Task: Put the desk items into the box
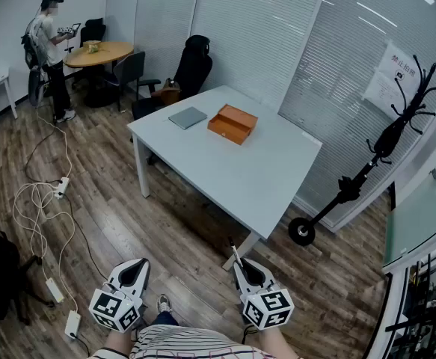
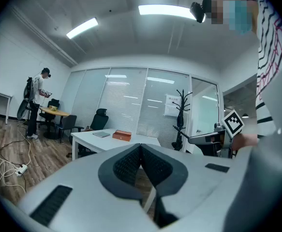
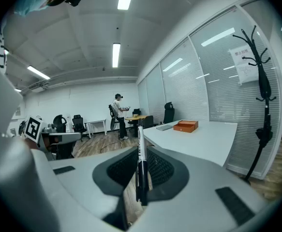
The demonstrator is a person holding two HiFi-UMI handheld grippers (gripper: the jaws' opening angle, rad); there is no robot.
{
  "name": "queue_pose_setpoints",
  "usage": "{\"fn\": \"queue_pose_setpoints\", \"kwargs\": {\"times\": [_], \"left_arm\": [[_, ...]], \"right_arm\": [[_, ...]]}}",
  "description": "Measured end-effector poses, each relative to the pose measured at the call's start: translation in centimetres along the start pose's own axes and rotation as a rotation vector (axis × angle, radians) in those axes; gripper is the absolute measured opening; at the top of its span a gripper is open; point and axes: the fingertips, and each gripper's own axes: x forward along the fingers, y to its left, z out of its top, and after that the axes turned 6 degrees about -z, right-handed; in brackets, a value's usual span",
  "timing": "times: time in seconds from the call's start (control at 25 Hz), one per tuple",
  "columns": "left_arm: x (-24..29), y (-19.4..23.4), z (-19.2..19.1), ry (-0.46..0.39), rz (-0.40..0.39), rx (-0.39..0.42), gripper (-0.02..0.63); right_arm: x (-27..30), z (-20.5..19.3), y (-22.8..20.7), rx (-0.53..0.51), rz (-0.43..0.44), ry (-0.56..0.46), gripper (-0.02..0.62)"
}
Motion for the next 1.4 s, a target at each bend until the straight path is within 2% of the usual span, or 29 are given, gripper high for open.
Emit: {"fn": "queue_pose_setpoints", "kwargs": {"times": [0.16, 0.56, 0.8, 1.12, 1.4], "left_arm": [[1.0, 2.4, 0.2, 0.007, -0.01, 0.005, 0.023], [3.6, 11.9, 1.5, 0.027, -0.006, 0.027, 0.023], [6.1, 15.6, 2.1, 0.039, -0.034, 0.025, 0.023], [11.1, 18.7, 1.8, 0.059, -0.049, -0.007, 0.023], [18.4, 21.7, 3.7, 0.056, -0.024, 0.011, 0.023]], "right_arm": [[2.8, 0.6, 0.3, 0.091, 0.011, -0.009, 0.069], [12.0, 3.8, 1.8, 0.122, -0.008, -0.044, 0.069], [15.2, 3.7, 1.6, 0.146, -0.055, -0.017, 0.069], [20.3, 4.4, -1.0, 0.165, -0.069, 0.01, 0.069], [26.7, 7.8, -5.3, 0.144, -0.034, -0.004, 0.069]]}}
